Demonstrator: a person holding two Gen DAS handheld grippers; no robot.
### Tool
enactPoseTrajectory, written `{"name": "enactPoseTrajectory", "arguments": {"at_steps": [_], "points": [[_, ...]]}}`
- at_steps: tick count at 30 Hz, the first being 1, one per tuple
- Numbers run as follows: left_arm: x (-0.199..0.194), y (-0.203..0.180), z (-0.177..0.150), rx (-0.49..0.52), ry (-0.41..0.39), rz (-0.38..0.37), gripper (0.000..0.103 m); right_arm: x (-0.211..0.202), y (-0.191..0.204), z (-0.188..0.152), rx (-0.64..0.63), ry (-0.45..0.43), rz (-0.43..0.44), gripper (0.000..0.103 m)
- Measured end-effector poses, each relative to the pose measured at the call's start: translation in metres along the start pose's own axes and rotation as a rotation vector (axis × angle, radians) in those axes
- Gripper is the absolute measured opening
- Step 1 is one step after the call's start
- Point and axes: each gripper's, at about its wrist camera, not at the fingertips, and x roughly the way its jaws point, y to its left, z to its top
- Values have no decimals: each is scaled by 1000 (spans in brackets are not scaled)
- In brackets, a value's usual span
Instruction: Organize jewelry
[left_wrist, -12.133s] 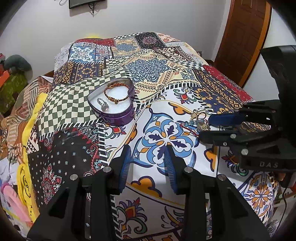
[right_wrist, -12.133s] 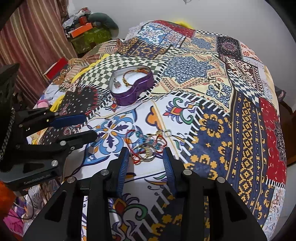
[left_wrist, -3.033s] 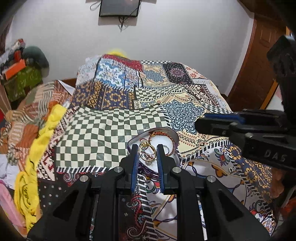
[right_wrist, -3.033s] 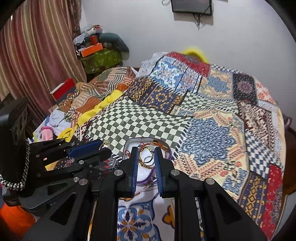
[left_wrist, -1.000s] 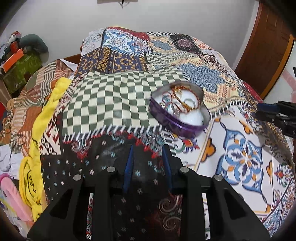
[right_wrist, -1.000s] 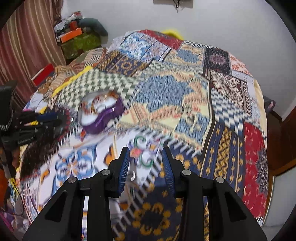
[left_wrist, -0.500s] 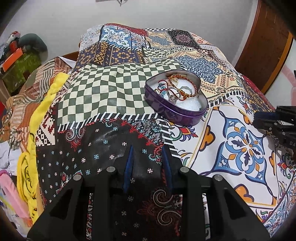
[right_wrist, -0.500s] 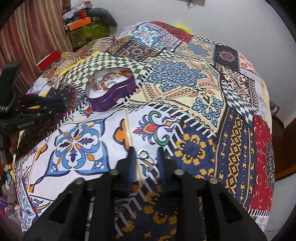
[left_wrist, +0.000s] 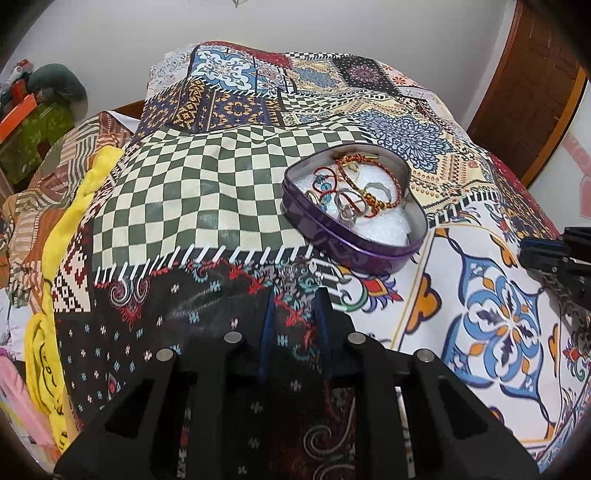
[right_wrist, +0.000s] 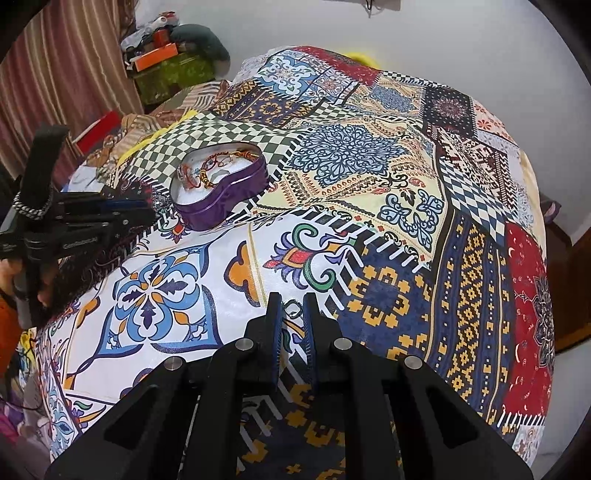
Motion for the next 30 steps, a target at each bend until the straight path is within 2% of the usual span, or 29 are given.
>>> {"name": "enactPoseTrajectory", "arguments": {"at_steps": [13,17,23,30], "points": [[10,4,16,-29,-8,15,20,0,0,0,4,-5,7,10],[15,6,15,-56,-4,26,8,-2,0,2,1,-11,-4,10],[4,4,8,-46,-18,20,8,-6,2,12,0,-38,-6,10],[-26,2,12,-31,-81,16,8,-12,11,29,-12,-84,8,10]]}}
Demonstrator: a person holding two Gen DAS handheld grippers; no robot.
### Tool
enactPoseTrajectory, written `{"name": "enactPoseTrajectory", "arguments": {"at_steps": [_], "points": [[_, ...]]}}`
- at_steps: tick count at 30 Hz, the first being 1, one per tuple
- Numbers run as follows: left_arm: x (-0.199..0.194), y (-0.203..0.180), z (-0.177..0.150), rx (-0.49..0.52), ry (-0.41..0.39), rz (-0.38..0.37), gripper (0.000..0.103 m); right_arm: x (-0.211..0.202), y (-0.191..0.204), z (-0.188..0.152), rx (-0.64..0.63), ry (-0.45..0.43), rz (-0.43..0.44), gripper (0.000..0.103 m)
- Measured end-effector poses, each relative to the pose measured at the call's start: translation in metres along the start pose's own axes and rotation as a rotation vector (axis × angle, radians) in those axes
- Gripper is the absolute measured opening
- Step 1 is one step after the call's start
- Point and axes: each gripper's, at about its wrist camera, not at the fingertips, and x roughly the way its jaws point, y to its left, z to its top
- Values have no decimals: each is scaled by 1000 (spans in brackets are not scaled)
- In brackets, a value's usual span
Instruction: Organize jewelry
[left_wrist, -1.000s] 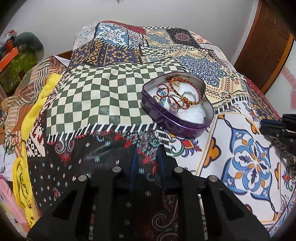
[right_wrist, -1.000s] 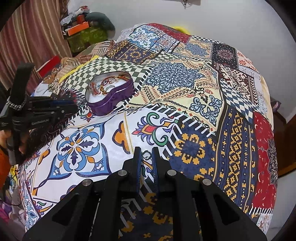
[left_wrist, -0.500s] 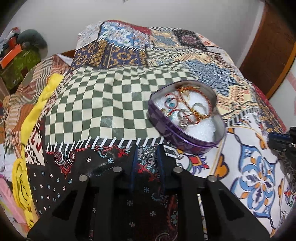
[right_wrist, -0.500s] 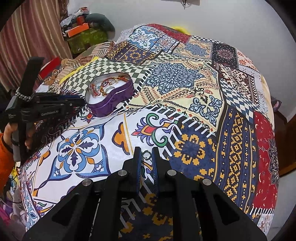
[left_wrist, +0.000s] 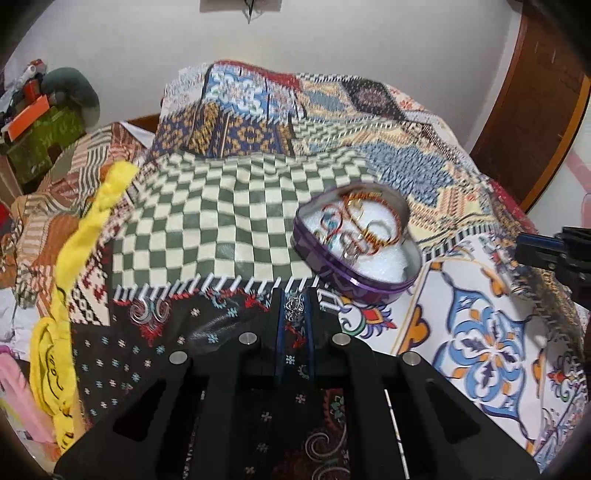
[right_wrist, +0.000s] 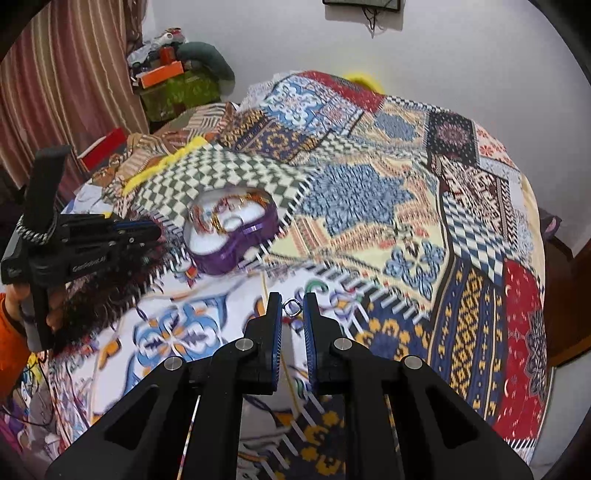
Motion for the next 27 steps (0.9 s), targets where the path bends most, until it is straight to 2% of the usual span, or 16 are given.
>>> {"name": "enactPoseTrajectory", "arguments": {"at_steps": [12,22,27], "points": [[-42,-9,25,41,-127,29,8,0,16,35,-16,-70,44,10],[-46,-18,43,55,-171,6,8,3,30,72,-43,-115,63,10],[-36,-22,55,58,-173,-16,8,16,33,87,-44,-101,85,10]]}}
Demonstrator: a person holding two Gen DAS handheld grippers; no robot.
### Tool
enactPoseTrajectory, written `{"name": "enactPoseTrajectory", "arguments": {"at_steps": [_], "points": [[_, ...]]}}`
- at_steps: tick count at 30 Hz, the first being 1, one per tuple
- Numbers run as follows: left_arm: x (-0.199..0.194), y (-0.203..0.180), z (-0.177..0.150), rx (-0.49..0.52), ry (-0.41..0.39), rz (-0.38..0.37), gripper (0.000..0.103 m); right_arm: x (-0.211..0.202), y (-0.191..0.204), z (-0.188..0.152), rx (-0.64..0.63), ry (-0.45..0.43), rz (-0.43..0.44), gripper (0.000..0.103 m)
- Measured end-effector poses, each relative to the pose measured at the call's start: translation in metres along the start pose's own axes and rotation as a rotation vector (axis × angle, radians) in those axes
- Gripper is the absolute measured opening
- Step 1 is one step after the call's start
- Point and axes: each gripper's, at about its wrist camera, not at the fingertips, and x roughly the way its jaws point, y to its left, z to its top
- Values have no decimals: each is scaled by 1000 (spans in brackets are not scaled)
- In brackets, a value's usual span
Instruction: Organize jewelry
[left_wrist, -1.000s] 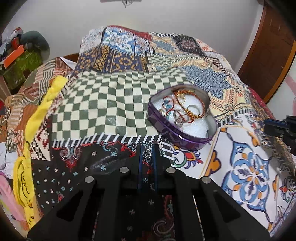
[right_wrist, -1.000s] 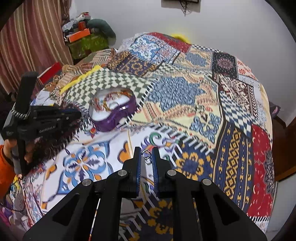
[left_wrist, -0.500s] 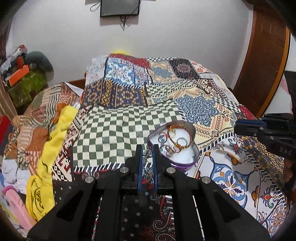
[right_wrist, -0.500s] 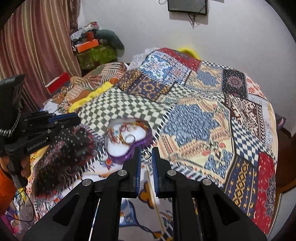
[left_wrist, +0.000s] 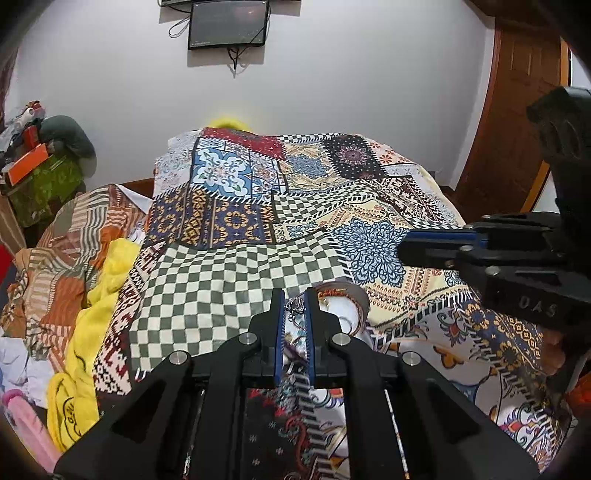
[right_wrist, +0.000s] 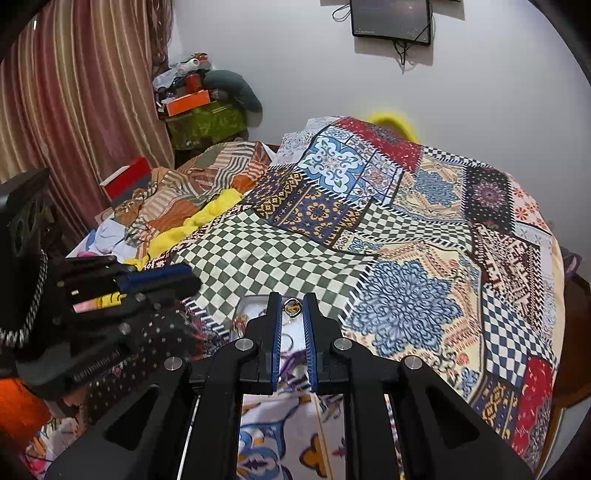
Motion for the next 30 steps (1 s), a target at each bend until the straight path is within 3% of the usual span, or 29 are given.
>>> {"name": "enactPoseTrajectory", "arguments": {"at_steps": [15,30], "points": [[58,-2,-11,-7,113,-14,8,57,-8,-12,25,141,-17,10],[66,-4,-14,-12,150,-37,9,73,-16,-20,73,213,42,12]]}}
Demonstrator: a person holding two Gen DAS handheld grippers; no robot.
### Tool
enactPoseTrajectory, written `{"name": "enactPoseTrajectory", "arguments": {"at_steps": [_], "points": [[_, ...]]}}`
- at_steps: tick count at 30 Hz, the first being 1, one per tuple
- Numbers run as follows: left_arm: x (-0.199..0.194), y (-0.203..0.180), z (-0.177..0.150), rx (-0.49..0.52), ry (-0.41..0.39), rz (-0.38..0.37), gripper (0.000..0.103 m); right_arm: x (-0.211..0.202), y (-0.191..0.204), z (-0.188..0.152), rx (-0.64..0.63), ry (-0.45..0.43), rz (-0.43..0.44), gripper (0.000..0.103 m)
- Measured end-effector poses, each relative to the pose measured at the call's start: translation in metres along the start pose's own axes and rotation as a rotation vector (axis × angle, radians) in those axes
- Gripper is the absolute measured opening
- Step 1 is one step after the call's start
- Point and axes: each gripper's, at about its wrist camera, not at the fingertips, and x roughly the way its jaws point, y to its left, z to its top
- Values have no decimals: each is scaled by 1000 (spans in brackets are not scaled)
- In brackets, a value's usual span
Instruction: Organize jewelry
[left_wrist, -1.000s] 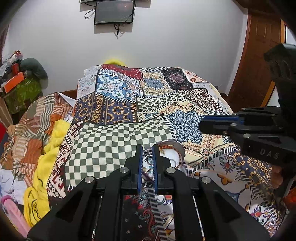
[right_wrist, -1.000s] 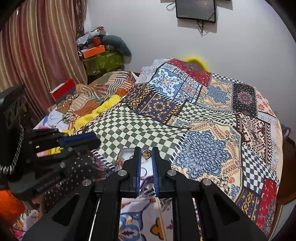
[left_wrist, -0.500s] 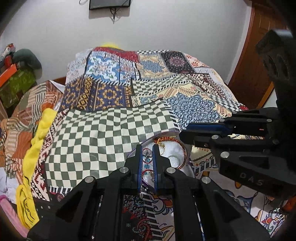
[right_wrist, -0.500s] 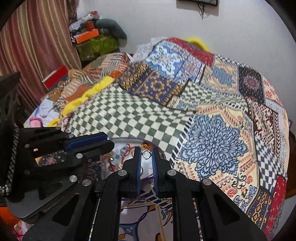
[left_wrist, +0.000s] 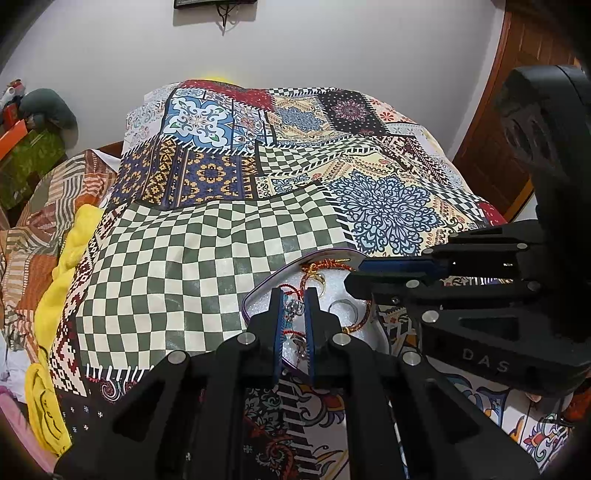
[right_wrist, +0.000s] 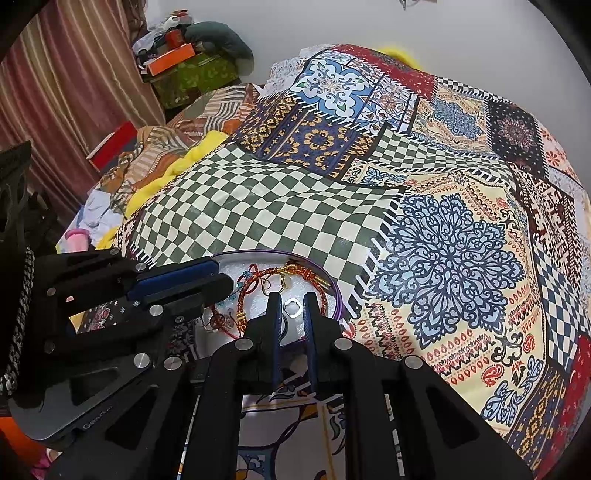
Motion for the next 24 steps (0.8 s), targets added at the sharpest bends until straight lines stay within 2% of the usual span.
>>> {"name": "enactPoseTrajectory", "arguments": {"at_steps": [2,4,5,12,19,23,24], "points": [[-5,1,0,0,-4,0,12,-2,-1,1,2,-4,-3,16],[-12,1,1,-1,-17,2,23,-5,-1,2,5,-12,-2,19],[-17,1,2,0,-27,3,25,-7,-1,2,6,-15,-1,19],[-64,-3,9,-9,-113,14,25,-47,6,2,5,-100,-35,19],[-135,-15,15,-20,-252,36,25,-132,29,-9,5,-289,-60,19],[-192,-30,13,-13,-370,42,26,-188,47,-22,-8,-432,-81,19],[-210,-36,11,-9,-411,45,30,-205,52,-27,-11,-476,-84,19]]}}
